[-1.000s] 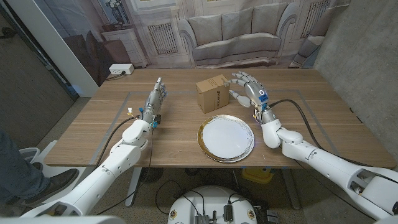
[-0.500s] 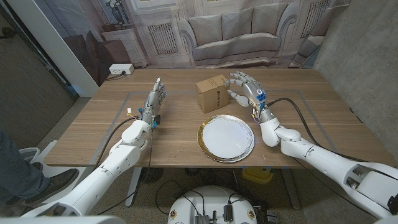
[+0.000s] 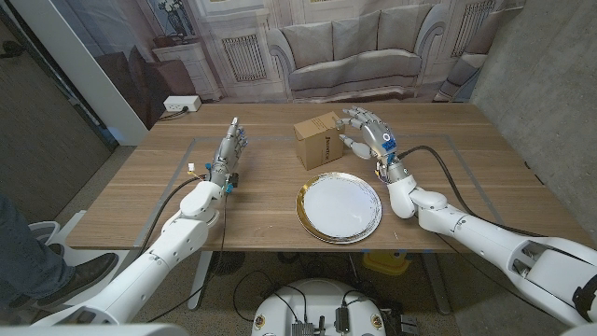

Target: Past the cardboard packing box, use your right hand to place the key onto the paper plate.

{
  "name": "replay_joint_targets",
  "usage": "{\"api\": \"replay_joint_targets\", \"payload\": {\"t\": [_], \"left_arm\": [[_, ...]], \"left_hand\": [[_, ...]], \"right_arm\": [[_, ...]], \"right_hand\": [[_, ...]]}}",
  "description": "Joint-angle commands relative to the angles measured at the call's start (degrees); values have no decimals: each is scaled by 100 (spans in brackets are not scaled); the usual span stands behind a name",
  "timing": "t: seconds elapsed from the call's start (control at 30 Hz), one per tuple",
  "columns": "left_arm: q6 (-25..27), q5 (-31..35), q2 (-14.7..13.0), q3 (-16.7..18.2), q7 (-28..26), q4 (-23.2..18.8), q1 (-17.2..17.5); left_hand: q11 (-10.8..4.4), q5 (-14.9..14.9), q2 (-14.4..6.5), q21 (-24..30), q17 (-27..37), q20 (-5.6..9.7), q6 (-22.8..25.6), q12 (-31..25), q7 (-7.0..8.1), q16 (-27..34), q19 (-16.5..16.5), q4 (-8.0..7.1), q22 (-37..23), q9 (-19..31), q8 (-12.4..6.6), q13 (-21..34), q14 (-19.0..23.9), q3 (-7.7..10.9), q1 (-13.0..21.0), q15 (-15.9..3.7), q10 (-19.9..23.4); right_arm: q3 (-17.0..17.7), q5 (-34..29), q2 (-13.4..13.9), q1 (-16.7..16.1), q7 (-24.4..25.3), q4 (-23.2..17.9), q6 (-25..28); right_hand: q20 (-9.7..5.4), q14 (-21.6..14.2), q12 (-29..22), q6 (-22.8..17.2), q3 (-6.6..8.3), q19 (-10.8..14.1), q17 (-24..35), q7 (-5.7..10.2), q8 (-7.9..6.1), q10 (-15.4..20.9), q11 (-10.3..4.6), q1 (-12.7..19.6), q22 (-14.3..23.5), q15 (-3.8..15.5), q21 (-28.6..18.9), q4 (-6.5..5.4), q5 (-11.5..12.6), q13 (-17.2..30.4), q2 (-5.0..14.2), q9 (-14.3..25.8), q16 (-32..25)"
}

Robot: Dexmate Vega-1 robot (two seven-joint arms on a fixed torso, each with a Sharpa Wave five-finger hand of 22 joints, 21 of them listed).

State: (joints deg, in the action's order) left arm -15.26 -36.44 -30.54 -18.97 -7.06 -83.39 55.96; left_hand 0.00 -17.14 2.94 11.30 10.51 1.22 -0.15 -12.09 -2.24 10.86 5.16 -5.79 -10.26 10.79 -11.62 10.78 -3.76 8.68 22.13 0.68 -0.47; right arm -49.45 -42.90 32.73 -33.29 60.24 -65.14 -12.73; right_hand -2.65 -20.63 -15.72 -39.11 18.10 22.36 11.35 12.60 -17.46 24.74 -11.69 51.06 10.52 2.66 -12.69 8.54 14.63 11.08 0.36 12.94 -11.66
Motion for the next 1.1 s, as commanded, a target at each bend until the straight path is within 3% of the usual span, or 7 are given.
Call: {"api": "replay_joint_targets", "payload": {"t": [0.03,1.1], "left_arm": [[-38,-11,-21,37,-34,-4,24],[66,4,-8,11,-89,16,-33]], "left_hand": [[7,36,-23,14,13,-9,48,7,-26,8,14,9,-8,8,-2,32,21,-29,17,-6,25],[12,39,-34,16,13,-12,54,9,-17,7,13,9,-8,8,2,32,24,-55,26,-5,31]], "right_arm": [[-224,34,-130,230,126,439,-55],[-515,214,-373,566,376,1187,-302]], "right_hand": [[-499,-66,-30,-20,-11,54,23,22,-21,74,9,37,34,679,-17,-21,40,26,28,22,-38],[-516,-129,-36,-157,-28,100,49,22,-90,140,-3,64,35,704,-19,-57,61,34,76,67,-39]]}}
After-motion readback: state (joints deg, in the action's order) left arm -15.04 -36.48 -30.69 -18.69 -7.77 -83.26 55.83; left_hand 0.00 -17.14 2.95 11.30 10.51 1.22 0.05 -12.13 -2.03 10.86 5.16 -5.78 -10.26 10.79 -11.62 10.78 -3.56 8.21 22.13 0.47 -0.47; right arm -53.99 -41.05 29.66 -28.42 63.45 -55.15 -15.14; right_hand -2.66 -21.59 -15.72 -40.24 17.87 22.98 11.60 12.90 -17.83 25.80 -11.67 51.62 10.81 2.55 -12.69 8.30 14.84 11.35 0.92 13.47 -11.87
